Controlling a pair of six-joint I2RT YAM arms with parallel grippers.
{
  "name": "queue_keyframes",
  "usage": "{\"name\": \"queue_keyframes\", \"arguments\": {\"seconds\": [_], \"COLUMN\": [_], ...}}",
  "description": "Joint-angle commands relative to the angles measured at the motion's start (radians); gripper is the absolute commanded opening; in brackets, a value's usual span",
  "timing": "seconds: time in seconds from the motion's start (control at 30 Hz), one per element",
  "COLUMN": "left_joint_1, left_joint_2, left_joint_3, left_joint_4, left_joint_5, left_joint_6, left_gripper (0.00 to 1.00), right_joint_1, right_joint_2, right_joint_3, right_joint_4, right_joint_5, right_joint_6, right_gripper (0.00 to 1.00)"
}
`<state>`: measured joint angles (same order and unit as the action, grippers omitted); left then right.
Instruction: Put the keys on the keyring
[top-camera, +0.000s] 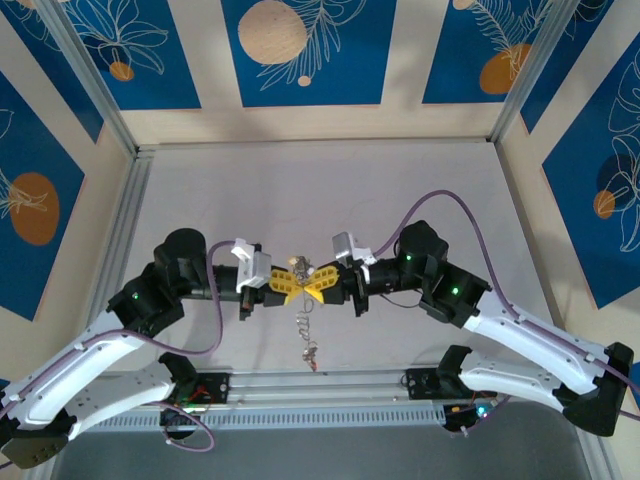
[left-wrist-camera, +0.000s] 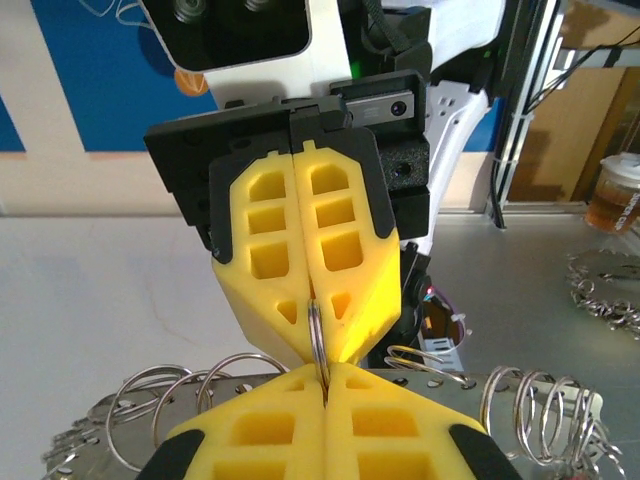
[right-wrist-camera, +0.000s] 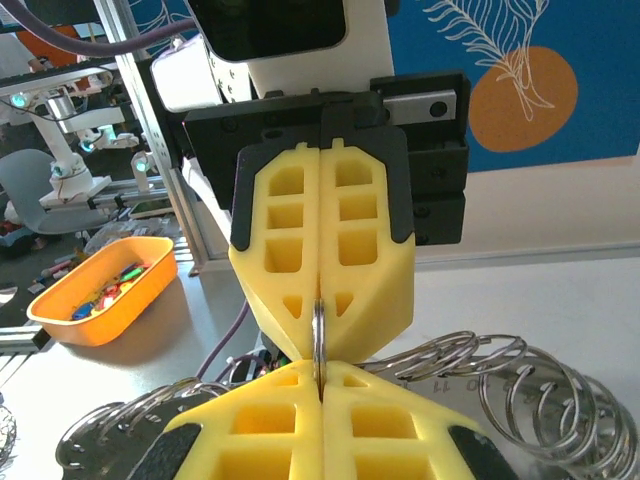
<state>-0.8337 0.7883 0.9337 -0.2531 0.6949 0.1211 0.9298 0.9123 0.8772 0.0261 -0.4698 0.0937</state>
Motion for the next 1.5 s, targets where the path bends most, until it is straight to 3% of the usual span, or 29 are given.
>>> {"name": "queue_keyframes", "arguments": {"seconds": [0.0, 0.83, 0.97, 1.13, 1.47], "left_joint_1": [0.006, 0.027, 0.025, 0.023, 0.022], "left_joint_2": [0.002, -0.003, -0.022, -0.07, -0.122], "left_joint_3": [-0.006, -0.131, -0.115, -0.118, -0.097], "left_joint_4": [0.014, 0.194, 0.148, 0.143, 0.113], "left_joint_5": [0.03, -0.06, -0.079, -0.073, -0.074], "left_joint_6": [-0.001, -0.011, 0.033, 0.053, 0.088], "left_gripper": [0.0, 0.0, 0.0, 0.0, 0.0], "right_joint_1": [0.018, 0.126, 0.125, 0.105, 0.079], "right_joint_2": [-0.039, -0.027, -0.043, -0.053, 0.011], "right_joint_3": [0.054, 0.135, 0.127, 0.129, 0.249], "right_joint_4": [0.009, -0.085, -0.119, -0.141, -0.309], "right_joint_5": [-0.006, 0.059, 0.126, 0.152, 0.182], "right_joint_6": [-0.018, -0.116, -0.118, -0.094, -0.079], "right_gripper": [0.0, 0.0, 0.15, 0.26, 0.32]}}
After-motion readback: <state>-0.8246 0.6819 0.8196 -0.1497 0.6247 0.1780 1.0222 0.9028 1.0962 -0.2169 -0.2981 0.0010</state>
